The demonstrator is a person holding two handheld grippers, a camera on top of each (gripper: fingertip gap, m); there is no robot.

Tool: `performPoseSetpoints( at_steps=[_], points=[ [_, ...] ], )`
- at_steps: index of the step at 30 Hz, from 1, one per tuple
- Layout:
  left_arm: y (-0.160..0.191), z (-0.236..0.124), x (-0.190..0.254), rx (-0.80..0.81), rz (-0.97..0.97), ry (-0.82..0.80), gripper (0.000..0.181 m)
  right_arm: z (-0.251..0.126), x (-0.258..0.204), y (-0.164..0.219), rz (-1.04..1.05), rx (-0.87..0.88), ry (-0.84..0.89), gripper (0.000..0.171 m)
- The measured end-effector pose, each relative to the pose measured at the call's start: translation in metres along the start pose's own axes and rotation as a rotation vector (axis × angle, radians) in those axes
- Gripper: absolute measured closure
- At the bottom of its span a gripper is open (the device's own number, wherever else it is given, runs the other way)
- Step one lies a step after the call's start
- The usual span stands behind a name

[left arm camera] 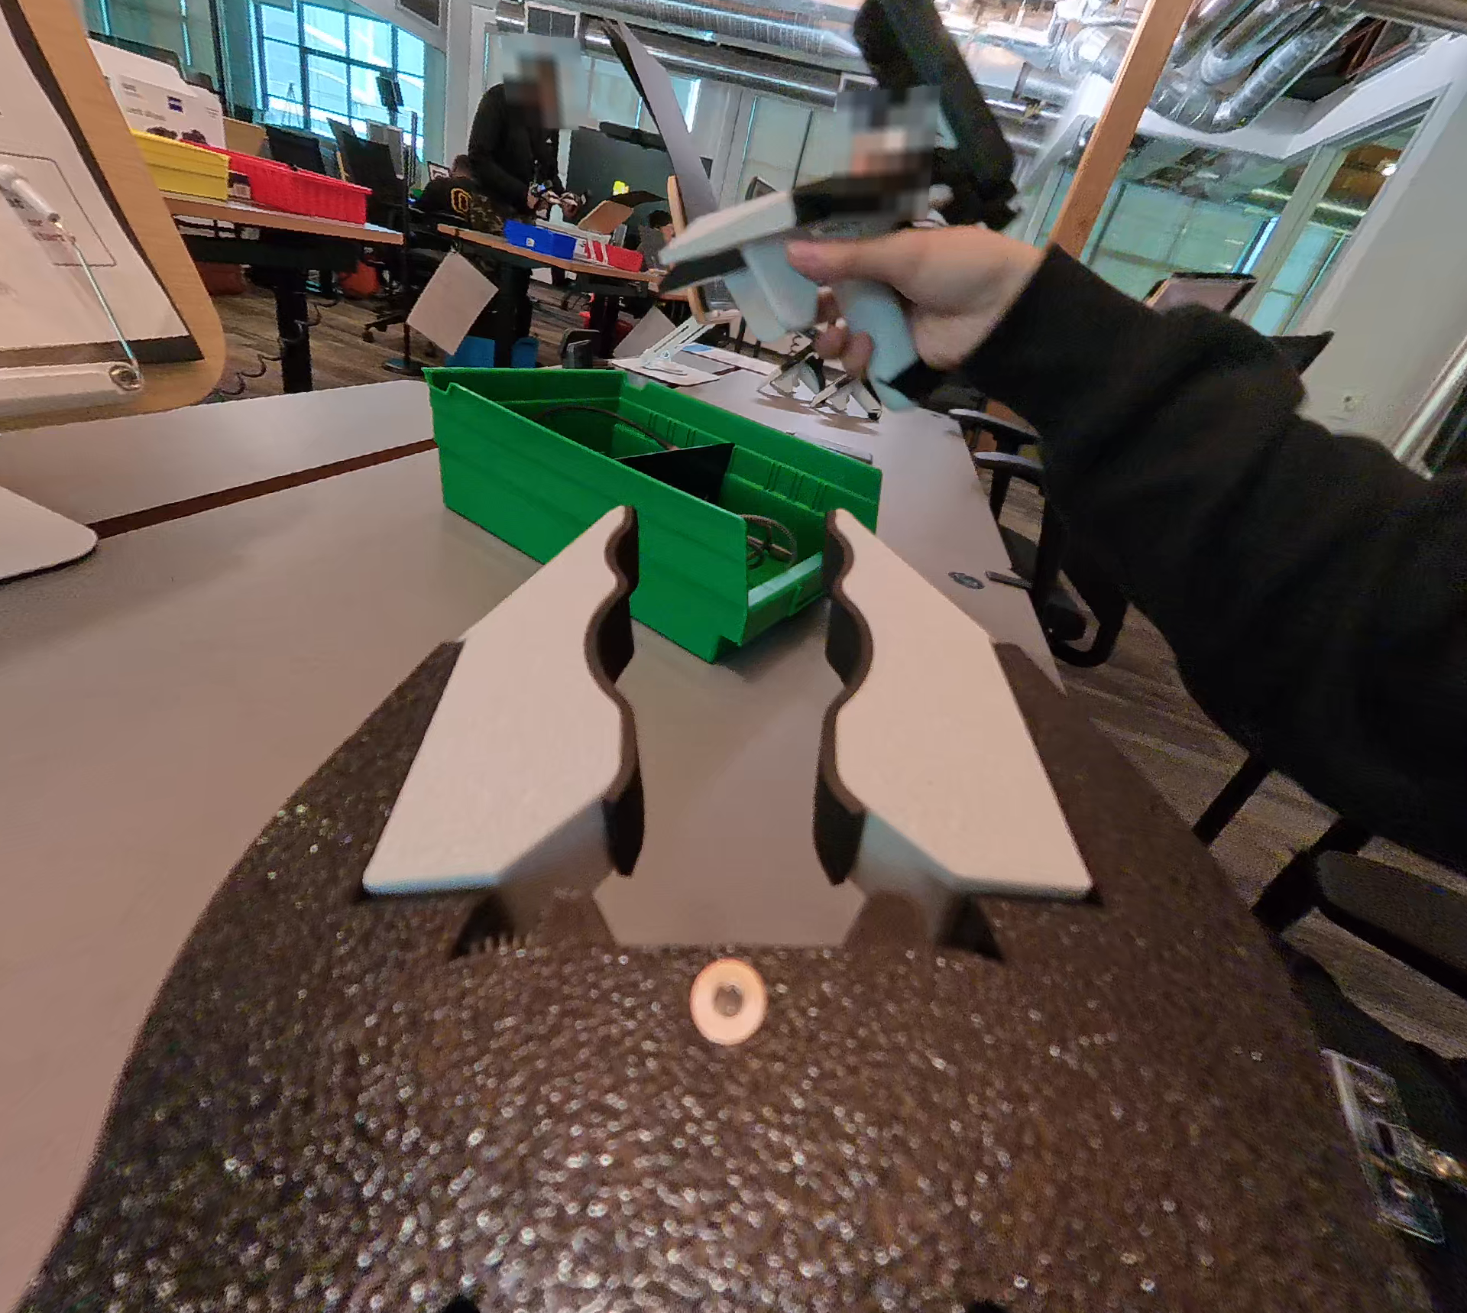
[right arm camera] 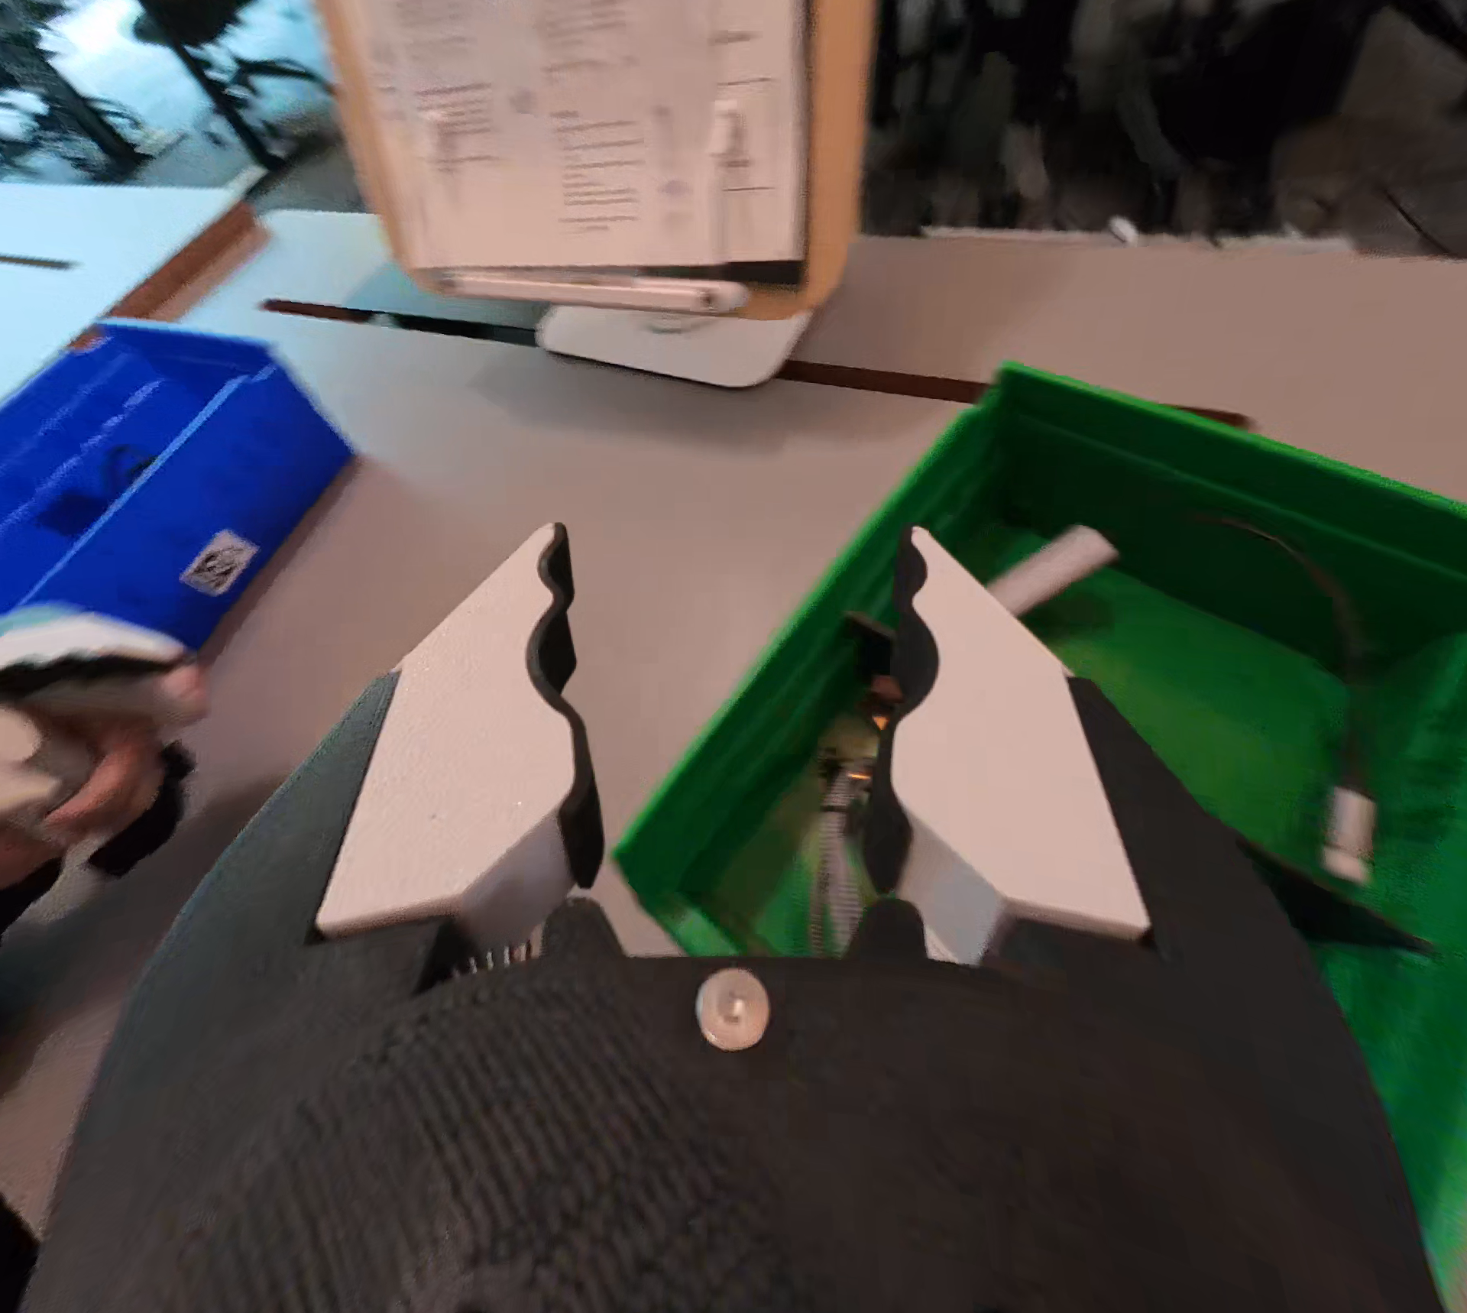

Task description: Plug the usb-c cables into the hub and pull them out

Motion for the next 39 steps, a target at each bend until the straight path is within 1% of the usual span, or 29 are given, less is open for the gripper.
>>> performPoseSetpoints(
  at_steps=[1, 3, 4, 6, 8, 9, 11, 13, 15, 16, 17, 19, 21, 23, 26, 30, 33, 34, 35, 38, 39],
  points=[
    [0.000, 0.000, 0.000, -0.006, 0.008, -0.007, 0.137, -0.004, -0.021, 0.013, -0.027, 0.032, -0.048, 0.090],
    [-0.001, -0.002, -0.002, -0.021, 0.028, -0.037, 0.137, -0.012, -0.057, 0.047, -0.111, 0.068, -0.096, 0.092],
    [-0.004, -0.005, -0.003, -0.027, 0.033, -0.067, 0.138, -0.016, -0.066, 0.064, -0.154, 0.084, -0.056, 0.095],
    [-0.020, -0.017, -0.004, -0.032, 0.036, -0.155, 0.143, -0.026, -0.077, 0.097, -0.267, 0.105, 0.045, 0.096],
    [-0.041, -0.037, -0.003, -0.053, 0.075, -0.252, 0.144, -0.039, -0.082, 0.121, -0.354, 0.123, 0.112, 0.096],
    [-0.048, -0.050, -0.006, -0.096, 0.102, -0.326, 0.143, -0.047, -0.082, 0.131, -0.376, 0.116, 0.130, 0.096],
    [-0.057, -0.086, -0.018, -0.238, 0.170, -0.510, 0.143, -0.061, -0.082, 0.151, -0.395, 0.087, 0.123, 0.095],
    [-0.055, -0.139, -0.040, -0.443, 0.186, -0.763, 0.142, -0.076, -0.078, 0.164, -0.379, 0.072, 0.133, 0.094],
    [-0.040, -0.194, -0.060, -0.649, 0.111, -0.964, 0.138, -0.089, -0.074, 0.172, -0.358, 0.086, 0.123, 0.093],
    [-0.029, -0.215, -0.071, -0.714, 0.054, -1.017, 0.136, -0.094, -0.070, 0.171, -0.335, 0.109, 0.136, 0.093],
    [-0.013, -0.231, -0.079, -0.770, -0.027, -1.038, 0.133, -0.097, -0.065, 0.165, -0.294, 0.150, 0.155, 0.097],
    [0.021, -0.251, -0.093, -0.874, -0.189, -1.019, 0.128, -0.099, -0.067, 0.159, -0.237, 0.179, 0.105, 0.098],
    [0.043, -0.258, -0.105, -0.936, -0.220, -1.002, 0.127, -0.098, -0.072, 0.159, -0.208, 0.159, 0.066, 0.094],
    [0.055, -0.259, -0.109, -0.998, -0.240, -0.986, 0.127, -0.097, -0.080, 0.163, -0.225, 0.158, 0.035, 0.094],
    [0.056, -0.254, -0.115, -1.049, -0.164, -0.982, 0.124, -0.090, -0.094, 0.170, -0.255, 0.126, -0.002, 0.092],
    [0.056, -0.247, -0.121, -1.097, -0.030, -0.931, 0.130, -0.078, -0.121, 0.182, -0.286, 0.076, -0.103, 0.088],
    [0.054, -0.249, -0.124, -1.113, 0.018, -0.936, 0.128, -0.071, -0.135, 0.189, -0.308, 0.046, -0.144, 0.087],
    [0.053, -0.250, -0.124, -1.122, 0.026, -0.942, 0.129, -0.070, -0.140, 0.191, -0.313, 0.039, -0.157, 0.087],
    [0.052, -0.251, -0.124, -1.142, 0.040, -0.958, 0.125, -0.068, -0.143, 0.194, -0.321, 0.030, -0.165, 0.087],
    [0.045, -0.261, -0.122, -1.260, 0.098, -1.045, 0.119, -0.062, -0.146, 0.203, -0.337, -0.007, -0.161, 0.086],
    [0.046, -0.260, -0.122, -1.281, 0.104, -1.038, 0.119, -0.061, -0.147, 0.205, -0.337, -0.015, -0.164, 0.086]
  ],
)
Point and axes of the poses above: each gripper's, where its closed fingertips meet, z out along the fingers, y out of its underside, x = y × z across the jaws, the point moved 4 cm from there along -z, back along the fingers, and after that the axes turned 10 degrees about y, right-handed, at the moved point
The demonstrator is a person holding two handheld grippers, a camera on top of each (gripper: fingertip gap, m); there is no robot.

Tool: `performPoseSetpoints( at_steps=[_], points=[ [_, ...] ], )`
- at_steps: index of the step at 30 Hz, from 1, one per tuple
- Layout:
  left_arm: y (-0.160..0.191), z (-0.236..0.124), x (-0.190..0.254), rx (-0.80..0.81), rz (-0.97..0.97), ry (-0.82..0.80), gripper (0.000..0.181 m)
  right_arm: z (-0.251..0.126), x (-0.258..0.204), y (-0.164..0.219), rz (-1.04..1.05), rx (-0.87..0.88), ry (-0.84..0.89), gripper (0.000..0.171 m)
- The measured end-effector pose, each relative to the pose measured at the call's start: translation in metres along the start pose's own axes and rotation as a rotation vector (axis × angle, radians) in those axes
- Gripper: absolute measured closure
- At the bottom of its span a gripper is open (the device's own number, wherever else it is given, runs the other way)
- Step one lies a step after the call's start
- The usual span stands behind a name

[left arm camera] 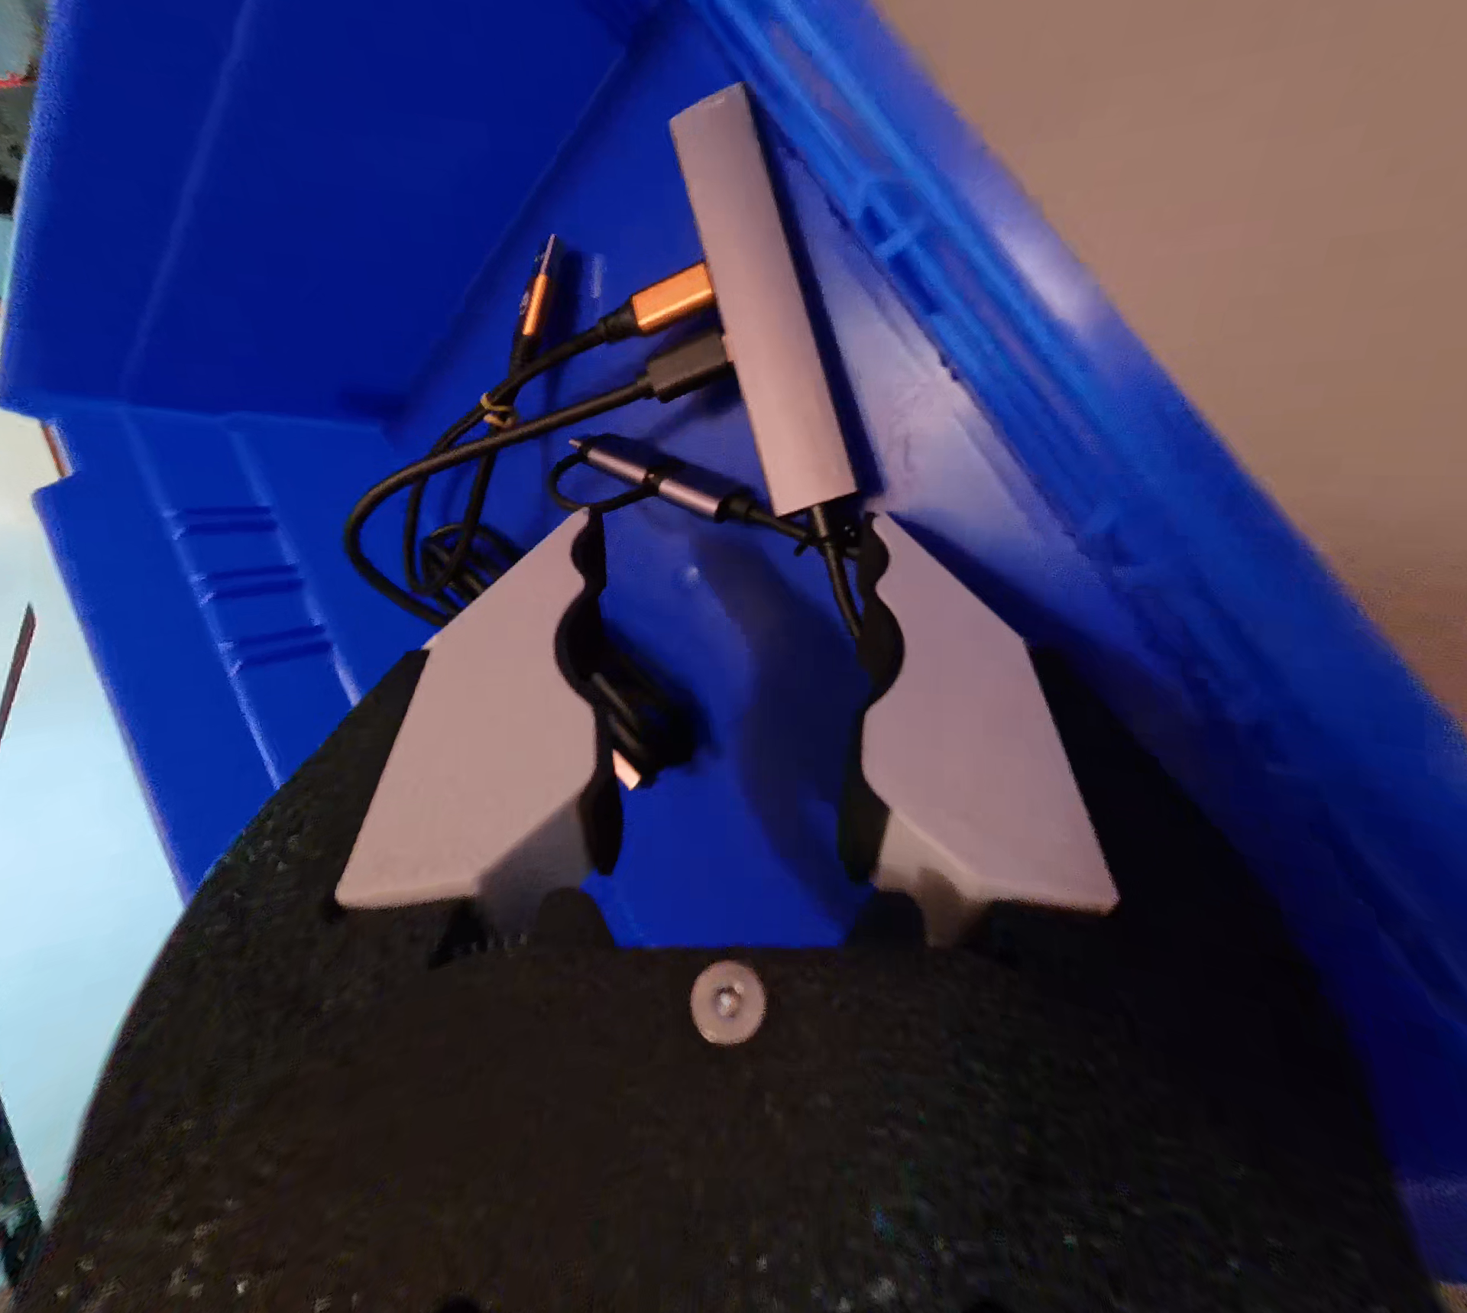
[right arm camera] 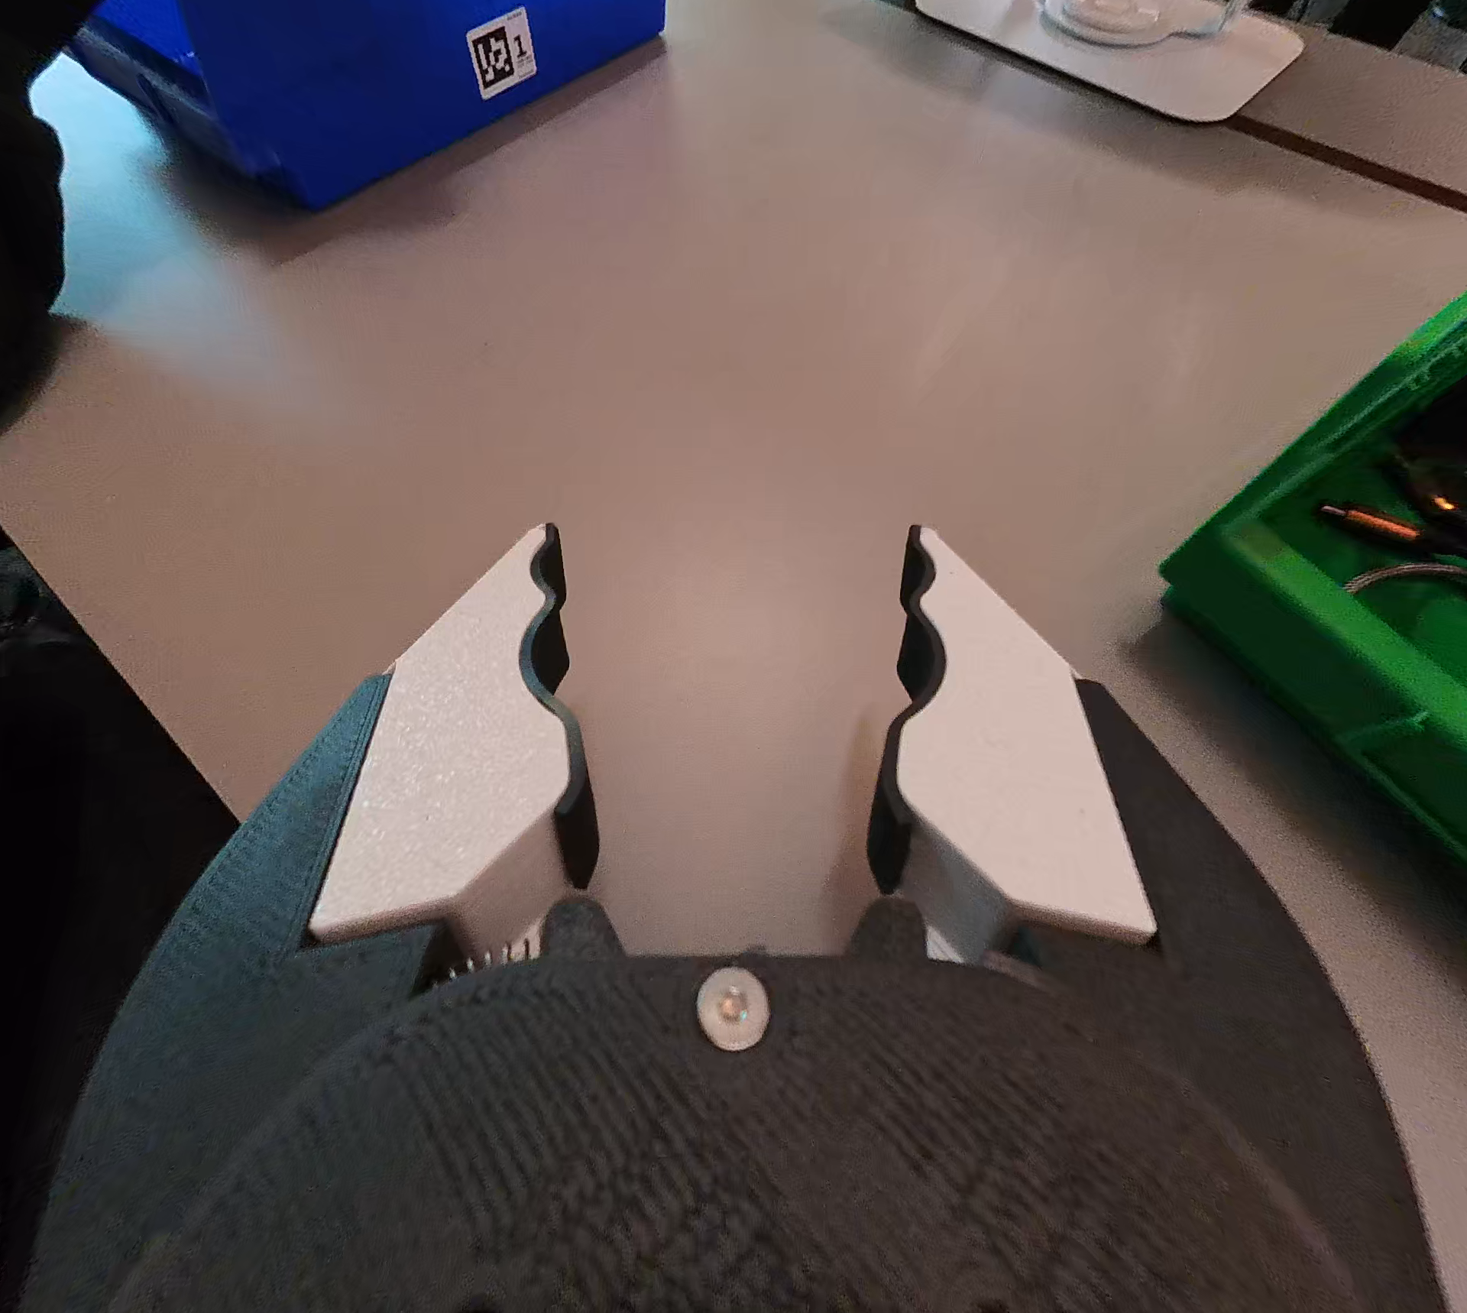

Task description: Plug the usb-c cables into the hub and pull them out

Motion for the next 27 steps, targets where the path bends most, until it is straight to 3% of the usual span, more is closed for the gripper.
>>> performPoseSetpoints(
  at_steps=[4, 7, 11, 14, 18, 24, 27],
  points=[
    [-0.004, -0.006, 0.002, 0.005, 0.040, -0.012, 0.119, 0.002, -0.005, 0.002, 0.007, -0.003, -0.017, 0.086],
    [-0.013, 0.006, 0.012, 0.092, 0.020, 0.111, 0.133, 0.003, -0.007, 0.003, -0.006, -0.011, -0.017, 0.086],
    [-0.018, 0.016, 0.015, 0.211, -0.153, 0.245, 0.155, 0.004, -0.011, 0.003, 0.005, -0.005, -0.039, 0.086],
    [-0.015, 0.017, 0.015, 0.229, -0.270, 0.331, 0.157, 0.004, -0.013, 0.003, 0.013, -0.002, -0.050, 0.087],
    [-0.011, 0.011, 0.009, 0.213, -0.217, 0.266, 0.159, 0.004, -0.018, -0.001, 0.013, 0.010, -0.061, 0.088],
    [-0.036, -0.064, -0.022, 0.552, -0.179, 0.034, 0.160, -0.001, -0.021, -0.021, 0.038, 0.104, -0.027, 0.090],
    [-0.057, -0.115, -0.009, 0.782, -0.086, 0.090, 0.161, -0.004, -0.020, -0.060, 0.090, 0.278, -0.020, 0.094]
  ],
)
Point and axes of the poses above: each gripper's, where its closed fingertips meet, z out along the fingers, y out of its underside, x = y × z across the jaws, the point moved 4 cm from there along -z, back along the fingers, and after that the axes turned 10 degrees about y, right-handed, at the moved point
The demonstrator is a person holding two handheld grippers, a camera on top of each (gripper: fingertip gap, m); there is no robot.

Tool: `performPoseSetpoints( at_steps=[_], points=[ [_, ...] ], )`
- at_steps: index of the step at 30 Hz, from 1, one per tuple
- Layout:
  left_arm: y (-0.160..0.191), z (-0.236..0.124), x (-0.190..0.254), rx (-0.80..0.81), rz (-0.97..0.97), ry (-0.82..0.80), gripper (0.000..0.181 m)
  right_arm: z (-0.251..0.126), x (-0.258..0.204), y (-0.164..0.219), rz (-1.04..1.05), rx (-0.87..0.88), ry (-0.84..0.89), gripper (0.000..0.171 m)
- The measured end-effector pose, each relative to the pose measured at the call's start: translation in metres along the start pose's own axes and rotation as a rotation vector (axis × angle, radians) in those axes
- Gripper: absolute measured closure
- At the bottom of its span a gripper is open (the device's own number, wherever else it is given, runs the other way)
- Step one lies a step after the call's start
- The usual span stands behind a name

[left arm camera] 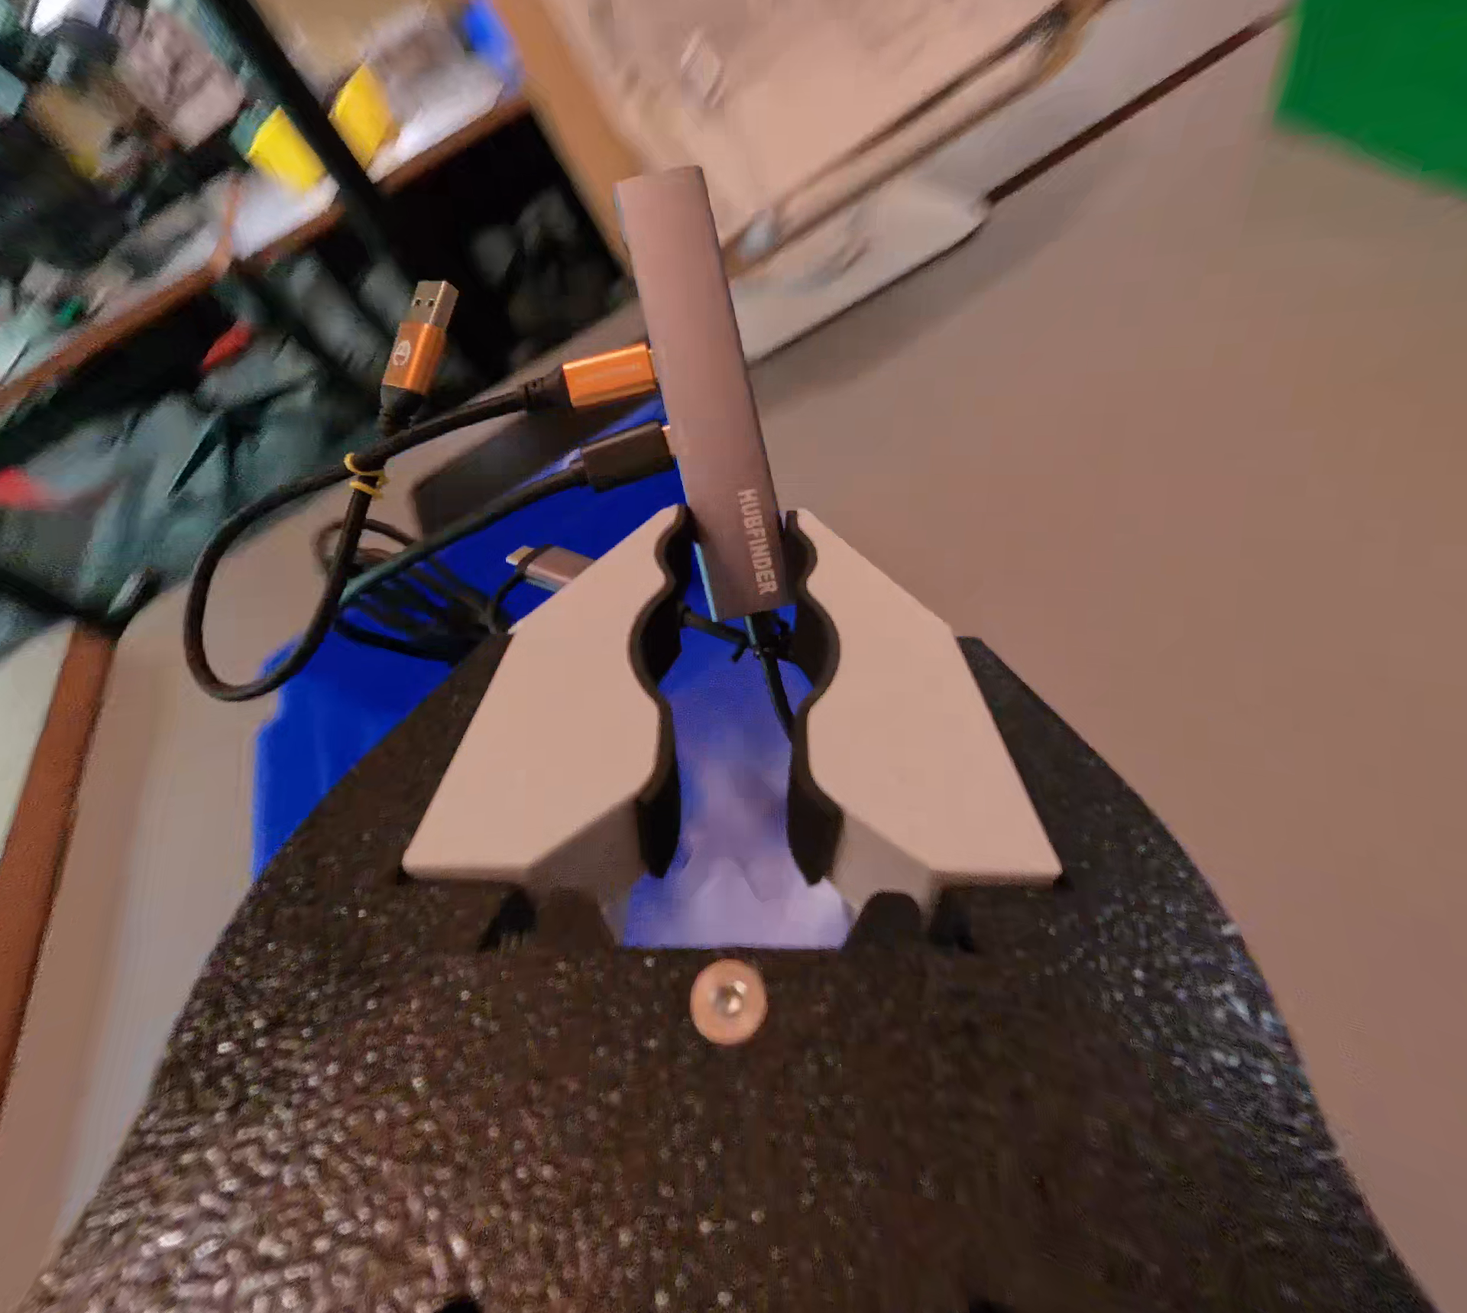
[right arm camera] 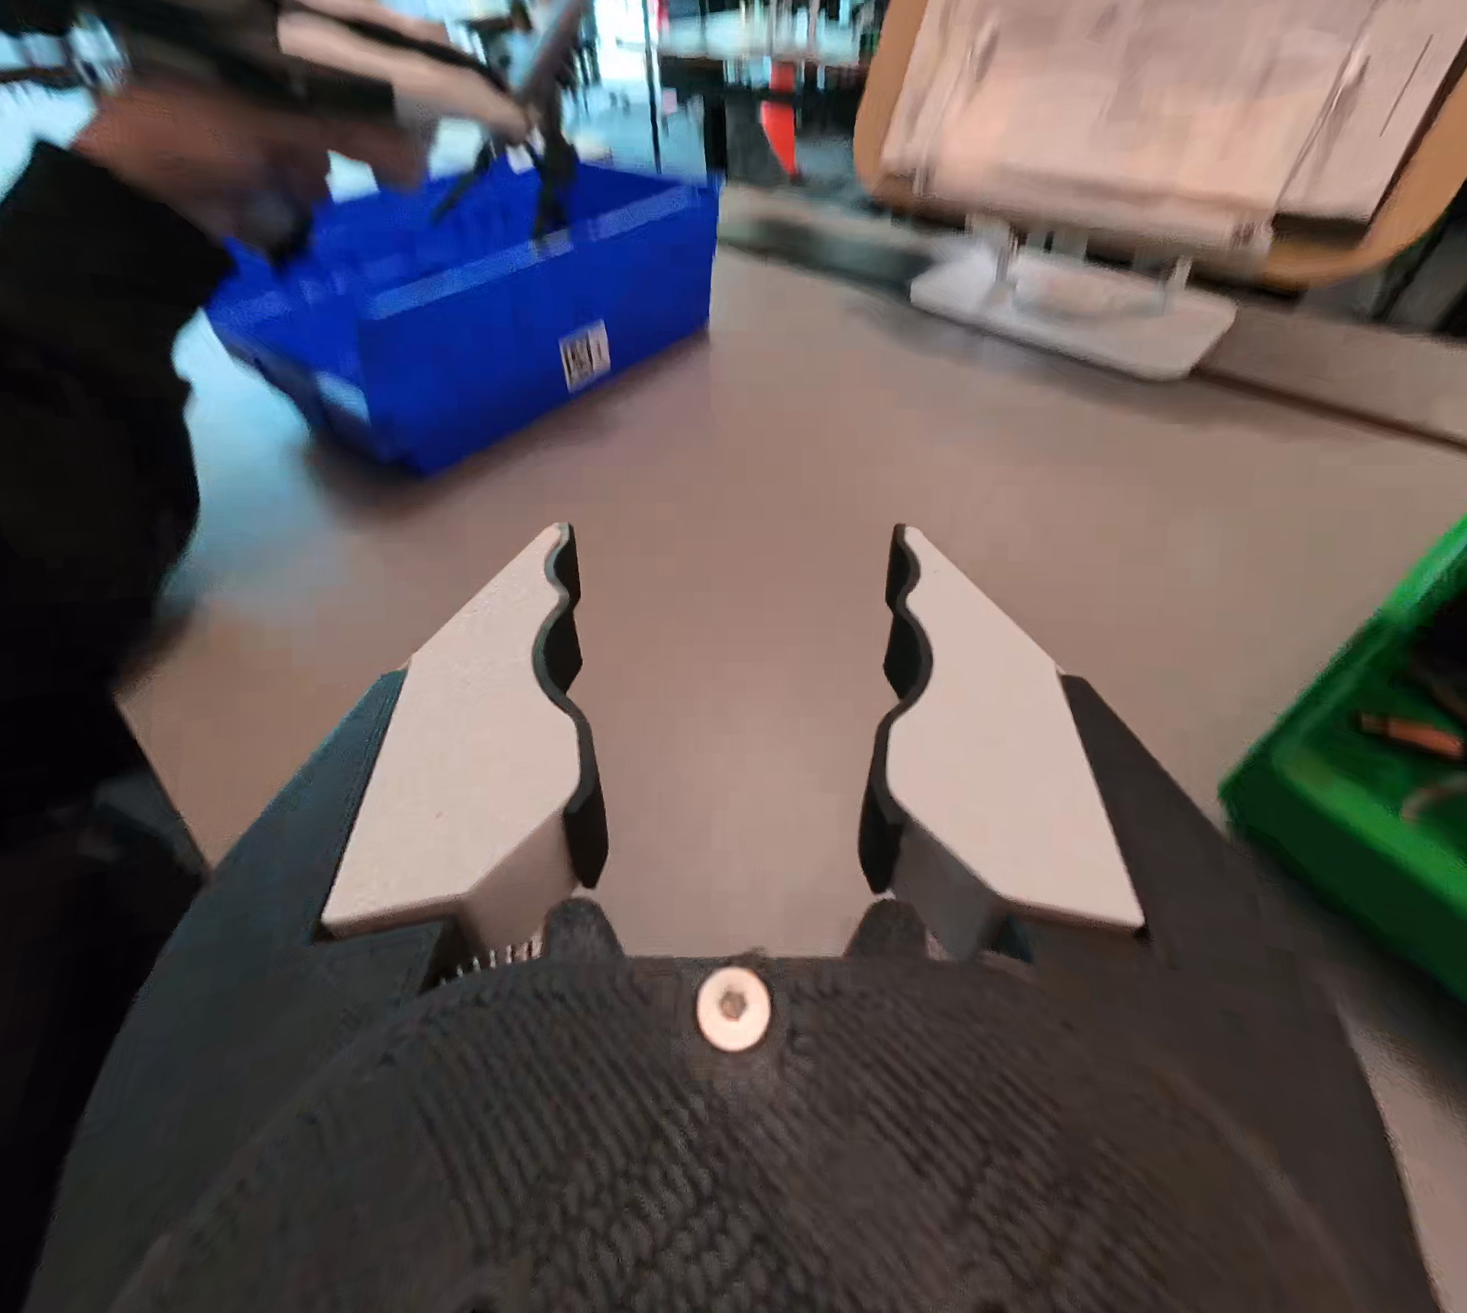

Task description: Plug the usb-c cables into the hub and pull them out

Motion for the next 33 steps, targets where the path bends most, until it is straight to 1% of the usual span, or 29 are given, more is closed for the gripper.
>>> performPoseSetpoints(
  at_steps=[1, 3, 5, 7, 8, 9, 11, 12, 14, 16, 17, 18, 20, 21, 22, 24, 25, 26, 28, 29, 31, 33],
  points=[
    [-0.016, -0.005, 0.014, 0.079, 0.033, 0.081, 0.161, 0.004, -0.003, -0.017, 0.025, 0.068, -0.023, 0.094],
    [-0.047, -0.015, 0.048, 0.233, 0.121, 0.248, 0.160, 0.015, -0.012, -0.050, 0.079, 0.184, -0.128, 0.094],
    [-0.072, -0.023, 0.085, 0.356, 0.259, 0.362, 0.161, 0.028, -0.018, -0.077, 0.162, 0.241, -0.234, 0.092],
    [-0.089, -0.027, 0.120, 0.417, 0.424, 0.413, 0.161, 0.031, -0.031, -0.099, 0.222, 0.299, -0.383, 0.096],
    [-0.096, -0.028, 0.136, 0.452, 0.508, 0.412, 0.161, 0.029, -0.038, -0.107, 0.223, 0.330, -0.434, 0.103],
    [-0.101, -0.027, 0.150, 0.478, 0.568, 0.404, 0.161, 0.028, -0.041, -0.111, 0.211, 0.358, -0.448, 0.109],
    [-0.106, -0.021, 0.178, 0.507, 0.653, 0.455, 0.161, 0.024, -0.041, -0.113, 0.186, 0.425, -0.404, 0.111],
    [-0.105, -0.017, 0.190, 0.511, 0.684, 0.481, 0.162, 0.022, -0.039, -0.112, 0.178, 0.453, -0.372, 0.119],
    [-0.101, -0.004, 0.208, 0.474, 0.738, 0.507, 0.162, 0.022, -0.027, -0.107, 0.192, 0.470, -0.294, 0.141],
    [-0.097, 0.011, 0.215, 0.427, 0.767, 0.475, 0.161, 0.027, -0.009, -0.095, 0.183, 0.417, -0.196, 0.158],
    [-0.093, 0.019, 0.218, 0.397, 0.765, 0.482, 0.161, 0.030, -0.002, -0.087, 0.163, 0.379, -0.170, 0.160],
    [-0.090, 0.024, 0.220, 0.382, 0.753, 0.496, 0.161, 0.030, 0.001, -0.083, 0.162, 0.368, -0.183, 0.160],
    [-0.088, 0.029, 0.224, 0.388, 0.680, 0.562, 0.161, 0.028, 0.004, -0.078, 0.182, 0.390, -0.252, 0.163],
    [-0.088, 0.031, 0.224, 0.390, 0.607, 0.602, 0.157, 0.026, 0.004, -0.076, 0.180, 0.414, -0.286, 0.163],
    [-0.091, 0.031, 0.221, 0.406, 0.503, 0.645, 0.150, 0.023, 0.005, -0.076, 0.176, 0.448, -0.304, 0.164],
    [-0.100, 0.025, 0.212, 0.470, 0.236, 0.772, 0.142, 0.017, 0.005, -0.075, 0.167, 0.493, -0.352, 0.164],
    [-0.103, 0.022, 0.203, 0.499, 0.090, 0.833, 0.142, 0.014, 0.006, -0.076, 0.161, 0.525, -0.368, 0.164],
    [-0.104, 0.022, 0.194, 0.492, -0.070, 0.893, 0.139, 0.009, 0.006, -0.077, 0.156, 0.568, -0.393, 0.164],
    [-0.097, 0.026, 0.183, 0.428, -0.332, 1.067, 0.130, -0.003, 0.007, -0.082, 0.164, 0.687, -0.444, 0.164],
    [-0.092, 0.027, 0.181, 0.394, -0.427, 1.150, 0.137, -0.008, 0.010, -0.084, 0.175, 0.743, -0.439, 0.164],
    [-0.082, 0.030, 0.185, 0.307, -0.562, 1.292, 0.136, -0.014, 0.015, -0.086, 0.185, 0.806, -0.433, 0.164],
    [-0.075, 0.037, 0.195, 0.224, -0.637, 1.367, 0.136, -0.009, 0.019, -0.083, 0.189, 0.776, -0.396, 0.164]
  ],
)
Point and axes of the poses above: each gripper's, where its closed fingertips meet, z out along the fingers, y out of its underside, x = y × z across the jaws, the point moved 4 cm from there along -z, back along the fingers, and after that the axes turned 10 degrees about y, right-handed, at the moved point
